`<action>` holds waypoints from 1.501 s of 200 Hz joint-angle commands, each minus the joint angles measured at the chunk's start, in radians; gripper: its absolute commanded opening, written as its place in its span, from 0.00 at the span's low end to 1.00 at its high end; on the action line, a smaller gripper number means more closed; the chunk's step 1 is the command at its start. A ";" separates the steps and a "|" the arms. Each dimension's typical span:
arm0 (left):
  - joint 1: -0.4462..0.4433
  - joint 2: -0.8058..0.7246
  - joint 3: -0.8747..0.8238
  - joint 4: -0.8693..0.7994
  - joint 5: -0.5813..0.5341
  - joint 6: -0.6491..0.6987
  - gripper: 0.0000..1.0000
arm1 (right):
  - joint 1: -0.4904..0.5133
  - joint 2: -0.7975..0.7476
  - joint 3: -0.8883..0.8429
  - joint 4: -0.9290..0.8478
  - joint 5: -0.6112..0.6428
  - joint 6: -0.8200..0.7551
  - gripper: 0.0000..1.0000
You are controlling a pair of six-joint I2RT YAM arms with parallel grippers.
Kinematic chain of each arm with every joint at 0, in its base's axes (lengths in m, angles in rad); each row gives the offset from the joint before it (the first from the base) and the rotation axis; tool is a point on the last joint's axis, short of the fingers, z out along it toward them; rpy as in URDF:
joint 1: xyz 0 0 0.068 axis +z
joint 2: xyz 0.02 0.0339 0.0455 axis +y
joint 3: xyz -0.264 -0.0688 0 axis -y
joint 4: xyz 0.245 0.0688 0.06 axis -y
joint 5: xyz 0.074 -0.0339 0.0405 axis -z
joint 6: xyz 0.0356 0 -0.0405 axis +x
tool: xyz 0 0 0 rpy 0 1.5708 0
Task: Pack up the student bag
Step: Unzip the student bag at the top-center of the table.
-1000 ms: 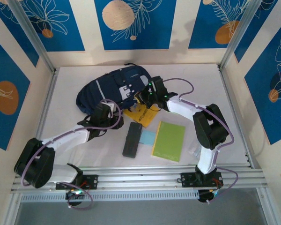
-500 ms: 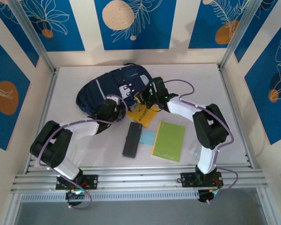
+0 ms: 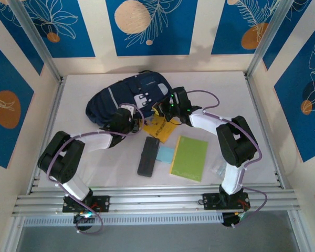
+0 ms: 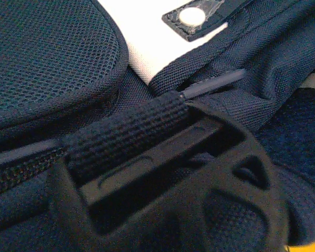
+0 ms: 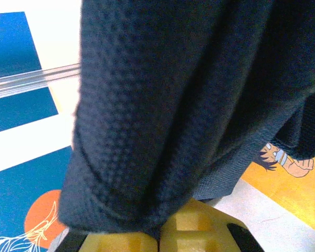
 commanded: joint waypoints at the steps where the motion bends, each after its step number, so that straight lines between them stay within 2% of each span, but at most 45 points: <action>1: 0.023 -0.027 0.034 0.035 0.019 0.038 0.00 | -0.004 -0.029 -0.013 0.019 -0.131 0.005 0.00; 29: 0.046 -0.088 -0.001 -0.097 0.067 0.044 0.00 | -0.034 -0.031 0.009 -0.036 -0.125 -0.079 0.00; 90: 0.123 -0.163 -0.045 -0.387 0.030 0.010 0.00 | -0.095 -0.043 0.044 -0.117 -0.116 -0.176 0.00; 125: 0.148 -0.170 -0.043 -0.422 0.112 0.009 0.00 | -0.106 -0.053 0.055 -0.143 -0.102 -0.208 0.00; 149: 0.155 -0.194 -0.051 -0.466 0.112 0.017 0.00 | -0.135 -0.048 0.067 -0.156 -0.112 -0.238 0.00; 189: 0.177 -0.278 -0.081 -0.565 0.120 0.036 0.00 | -0.208 -0.016 0.138 -0.231 -0.153 -0.423 0.00; 220: 0.173 -0.279 -0.066 -0.577 0.250 0.009 0.00 | -0.248 0.073 0.225 -0.228 -0.208 -0.490 0.00; 240: 0.137 -0.277 -0.036 -0.593 0.302 -0.018 0.00 | -0.255 0.147 0.309 -0.245 -0.261 -0.502 0.00; 246: 0.122 -0.279 -0.026 -0.595 0.313 -0.028 0.00 | -0.254 0.159 0.326 -0.253 -0.268 -0.505 0.07; 260: 0.093 -0.285 0.000 -0.595 0.334 -0.058 0.00 | -0.249 0.163 0.346 -0.299 -0.267 -0.507 0.39; 268: 0.081 -0.289 0.018 -0.592 0.345 -0.081 0.00 | -0.246 0.147 0.335 -0.324 -0.257 -0.506 0.53; 287: 0.055 -0.288 0.055 -0.572 0.366 -0.129 0.00 | -0.246 0.076 0.260 -0.342 -0.247 -0.500 0.71; 300: 0.040 -0.276 0.076 -0.547 0.387 -0.158 0.00 | -0.244 0.014 0.192 -0.365 -0.248 -0.495 0.76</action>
